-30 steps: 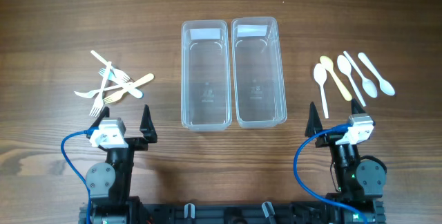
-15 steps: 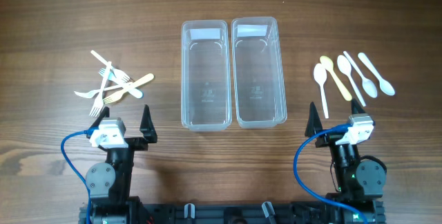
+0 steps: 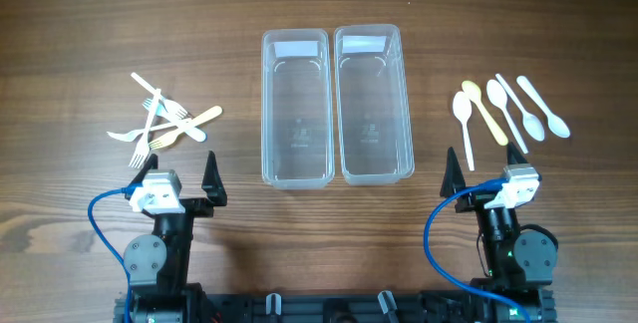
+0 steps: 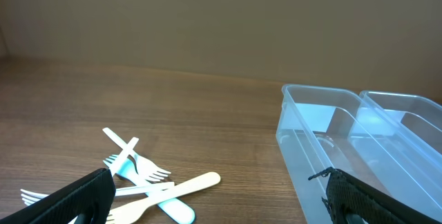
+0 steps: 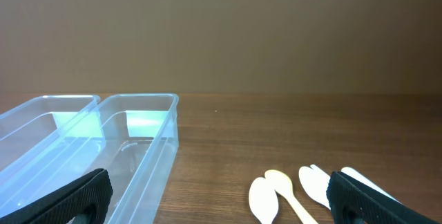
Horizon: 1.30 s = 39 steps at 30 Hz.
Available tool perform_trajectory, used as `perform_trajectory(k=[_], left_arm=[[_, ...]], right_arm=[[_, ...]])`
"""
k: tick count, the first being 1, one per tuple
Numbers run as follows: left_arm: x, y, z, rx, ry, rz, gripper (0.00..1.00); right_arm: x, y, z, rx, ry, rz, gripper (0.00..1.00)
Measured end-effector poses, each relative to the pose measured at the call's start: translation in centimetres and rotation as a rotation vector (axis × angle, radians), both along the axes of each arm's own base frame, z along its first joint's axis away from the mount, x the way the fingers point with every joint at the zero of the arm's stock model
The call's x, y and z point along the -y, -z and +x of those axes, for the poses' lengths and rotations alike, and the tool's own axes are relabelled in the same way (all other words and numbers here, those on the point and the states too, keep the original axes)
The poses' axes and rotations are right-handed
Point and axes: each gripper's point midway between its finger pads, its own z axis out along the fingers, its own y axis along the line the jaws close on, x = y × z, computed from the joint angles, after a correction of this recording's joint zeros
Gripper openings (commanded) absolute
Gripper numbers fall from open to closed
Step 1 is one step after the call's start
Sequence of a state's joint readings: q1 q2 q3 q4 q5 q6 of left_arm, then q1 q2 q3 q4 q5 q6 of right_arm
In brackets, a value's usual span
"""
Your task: Pack container
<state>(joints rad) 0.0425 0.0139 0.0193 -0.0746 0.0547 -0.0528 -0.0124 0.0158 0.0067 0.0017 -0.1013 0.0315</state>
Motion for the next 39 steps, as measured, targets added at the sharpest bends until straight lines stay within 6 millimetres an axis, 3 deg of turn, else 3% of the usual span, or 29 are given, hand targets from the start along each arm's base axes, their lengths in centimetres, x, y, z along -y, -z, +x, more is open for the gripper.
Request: perform_trajectory(k=[15,26,29,35,39], left_arm=[[0.0,0.0,0.0,0.0,0.0,0.0,1.0],[2.5,-1.9,-0.3,0.043,0.143,-0.001,1.0],[2.7,-4.5,-0.6,0.054,0.154,0.0,1.0],[2.7,-12.8,-0.2,0.062,0.161,0.005,1.0],[2.7,-14.9,1.9,-0.028,0.167,-0.005,1.0]], right_arm=[[0.0,0.0,0.0,0.0,0.0,0.0,1.0],[0.0,0.0,0.0,0.0,0.0,0.0,1.0],[0.0,0.0,0.0,0.0,0.0,0.0,1.0],[0.0,0.0,0.0,0.0,0.0,0.0,1.0],[0.0,0.0,0.0,0.0,0.0,0.0,1.0]])
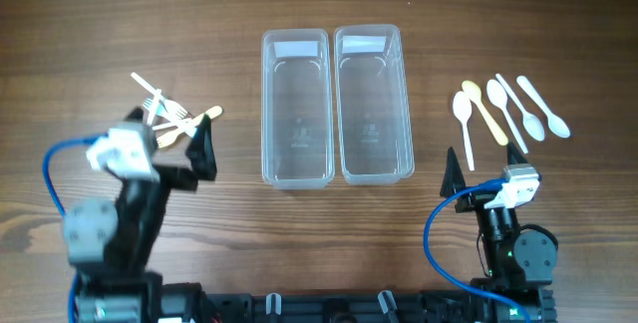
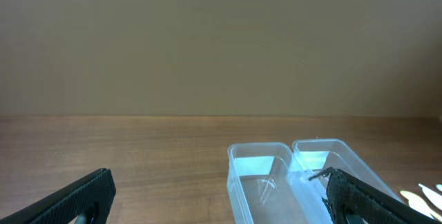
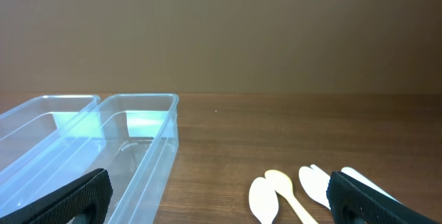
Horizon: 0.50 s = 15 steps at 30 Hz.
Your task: Pack container
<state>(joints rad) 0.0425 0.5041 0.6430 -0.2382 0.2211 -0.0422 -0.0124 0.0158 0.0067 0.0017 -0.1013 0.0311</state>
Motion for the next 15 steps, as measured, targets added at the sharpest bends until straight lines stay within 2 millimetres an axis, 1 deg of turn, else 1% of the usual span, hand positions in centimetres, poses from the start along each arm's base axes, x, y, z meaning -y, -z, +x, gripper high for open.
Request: perform_trajectory(k=[1,3,5,6,7,13,15], left_arm=[[0.0,-0.3,0.7,-0.019,0.002,-0.001,1.0],[0.0,0.0,1.9,-0.056,0.005,-0.003,1.0],[0.0,1.6,2.9,-0.125,0.008,-0.006,1.0],[0.0,1.9,3.1,-0.137,0.009,-0.007,1.0],[0.1,4.2,4.0,-0.224,0.016,-0.013,1.0],[0.1,7.3,4.7,-0.34,0.018,-0.019,1.0],[0.1,8.0,4.8,-0.364,0.016,-0.02,0.96]], right_arm=[[0.0,0.0,0.0,0.0,0.0,0.0,1.0],[0.0,0.0,0.0,0.0,0.0,0.0,1.0],[0.0,0.0,0.0,0.0,0.0,0.0,1.0],[0.0,0.0,0.0,0.0,0.0,0.0,1.0],[0.0,0.0,0.0,0.0,0.0,0.0,1.0],[0.0,0.0,0.0,0.0,0.0,0.0,1.0],[0.0,0.0,0.0,0.0,0.0,0.0,1.0]])
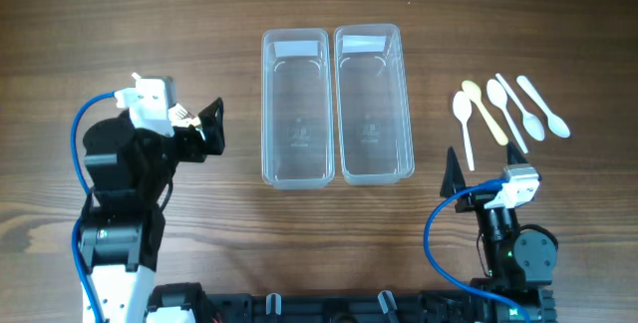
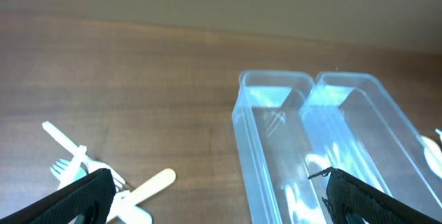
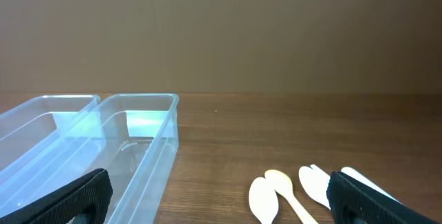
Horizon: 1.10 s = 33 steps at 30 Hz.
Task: Pack container
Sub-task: 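Move the left gripper down over the fork pile and grasp the white fork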
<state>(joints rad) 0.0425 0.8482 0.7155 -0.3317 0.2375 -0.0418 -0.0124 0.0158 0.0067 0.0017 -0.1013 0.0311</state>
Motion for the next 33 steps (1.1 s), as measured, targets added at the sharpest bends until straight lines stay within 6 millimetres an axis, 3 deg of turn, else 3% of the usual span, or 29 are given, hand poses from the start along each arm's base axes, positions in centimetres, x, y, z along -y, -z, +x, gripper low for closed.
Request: perform_trajectory(k=[4,10,15,23,29,33], left_arm=[[-1.2,1.0,0.4,-0.031,-0.061,0.028,0.82],[-4.9,4.1,1.7,-0.129,-0.24,0.142,0.85],[-6.1,7.1,3.8,-0.191,-0.292,0.182,0.86],[-8.5,13.6,7.0,-0.288,-0.357,0.209,0.89],[-9.8,16.6,8.1,-0.319,-0.363,0.239,0.85],[-10.3,17.3,8.4,-0.321,-0.362,0.254,0.82]], right_arm=[[0.0,0.0,0.0,0.0,0.0,0.0,1.0],[0.0,0.0,0.0,0.0,0.0,0.0,1.0],[0.0,0.0,0.0,0.0,0.0,0.0,1.0],[0.0,0.0,0.0,0.0,0.0,0.0,1.0],[0.0,0.0,0.0,0.0,0.0,0.0,1.0],[0.0,0.0,0.0,0.0,0.0,0.0,1.0]])
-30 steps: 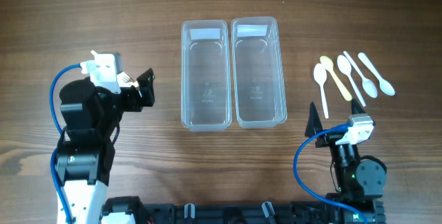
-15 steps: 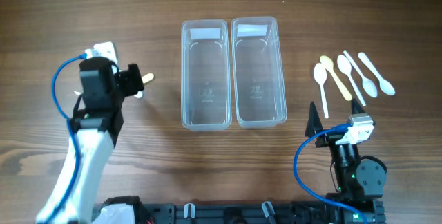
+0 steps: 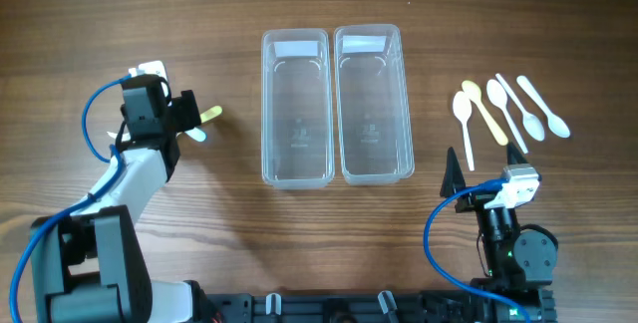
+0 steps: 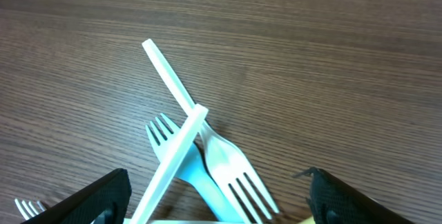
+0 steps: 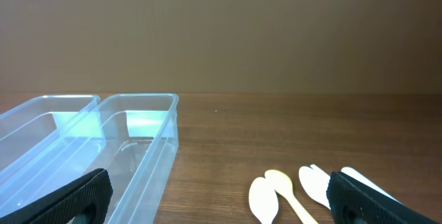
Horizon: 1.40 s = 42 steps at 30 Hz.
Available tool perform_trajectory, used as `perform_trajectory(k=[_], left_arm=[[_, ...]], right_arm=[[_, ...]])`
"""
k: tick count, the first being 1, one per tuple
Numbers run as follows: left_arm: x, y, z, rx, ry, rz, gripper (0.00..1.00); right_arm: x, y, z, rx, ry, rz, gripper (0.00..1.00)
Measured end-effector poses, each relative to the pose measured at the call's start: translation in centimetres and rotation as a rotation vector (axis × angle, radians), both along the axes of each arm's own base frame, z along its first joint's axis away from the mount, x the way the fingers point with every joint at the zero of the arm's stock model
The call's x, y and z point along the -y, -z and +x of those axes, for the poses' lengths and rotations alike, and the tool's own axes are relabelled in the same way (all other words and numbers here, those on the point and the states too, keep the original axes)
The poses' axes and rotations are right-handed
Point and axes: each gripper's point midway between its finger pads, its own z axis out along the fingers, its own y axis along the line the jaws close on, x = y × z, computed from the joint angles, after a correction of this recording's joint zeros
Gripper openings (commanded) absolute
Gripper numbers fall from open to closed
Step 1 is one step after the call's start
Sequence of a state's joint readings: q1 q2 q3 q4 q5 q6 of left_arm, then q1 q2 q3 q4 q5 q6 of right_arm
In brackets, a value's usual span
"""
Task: Pack container
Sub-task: 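Move the left gripper down over the fork pile and grasp the white fork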
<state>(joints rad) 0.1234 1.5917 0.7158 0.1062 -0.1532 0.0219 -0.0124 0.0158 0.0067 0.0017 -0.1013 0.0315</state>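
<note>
My left gripper (image 4: pixel 217 209) hangs open just above the pile of plastic forks (image 3: pixel 199 122), its fingers (image 4: pixel 83 200) wide on either side. Between them lie a white fork (image 4: pixel 224 165), a light blue fork (image 4: pixel 181 160) and a crossing white handle (image 4: pixel 169 79). In the overhead view the arm covers most of the pile. Two clear containers (image 3: pixel 296 109) (image 3: pixel 374 104) stand side by side, both bare inside. Several plastic spoons (image 3: pixel 508 109) lie to their right. My right gripper (image 5: pixel 217 209) rests open and low near the front edge, short of the spoons (image 5: pixel 262 200).
The right arm's base (image 3: pixel 513 243) and its blue cable sit at the front right. The left arm (image 3: pixel 110 203) reaches from the front left across the wooden table (image 3: pixel 199 24). The near container wall (image 5: pixel 148 162) lies left of the right gripper.
My left gripper has come down and moved left, from a raised spot with both containers in its view to close above the forks. It stays open. The right arm has not moved.
Both grippers first rested open near the front edge. My left arm then rose, looking over the table, then tilted towards the forks and containers. Now it is low over the fork pile, open. The right arm, containers and spoons have stayed as they were.
</note>
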Motion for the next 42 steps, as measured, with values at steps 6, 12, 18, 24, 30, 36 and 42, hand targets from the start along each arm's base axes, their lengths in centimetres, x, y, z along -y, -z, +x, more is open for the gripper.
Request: perform_trajectory(k=[6,12,18,24,30,36,42], left_arm=[[-1.5,-0.6,0.3,0.032,-0.03,0.01,0.8],[-3.4,-0.6,0.0,0.04,-0.067,-0.001,0.79],[-3.6,0.6,0.1,0.024,-0.055,-0.009,0.79],[-3.4,2.4,0.3,-0.004,-0.044,-0.02,0.72],[-3.2,4.4,0.0,-0.052,-0.031,-0.028,0.59],[-3.2,4.6,0.0,-0.055,-0.026,-0.028,0.58],[-3.2,4.5,0.1,-0.047,-0.026,-0.026,0.47]], right_arm=[[0.0,0.0,0.0,0.0,0.0,0.0,1.0],[0.0,0.0,0.0,0.0,0.0,0.0,1.0],[0.0,0.0,0.0,0.0,0.0,0.0,1.0],[0.0,0.0,0.0,0.0,0.0,0.0,1.0],[0.0,0.0,0.0,0.0,0.0,0.0,1.0],[0.0,0.0,0.0,0.0,0.0,0.0,1.0],[0.0,0.0,0.0,0.0,0.0,0.0,1.0]])
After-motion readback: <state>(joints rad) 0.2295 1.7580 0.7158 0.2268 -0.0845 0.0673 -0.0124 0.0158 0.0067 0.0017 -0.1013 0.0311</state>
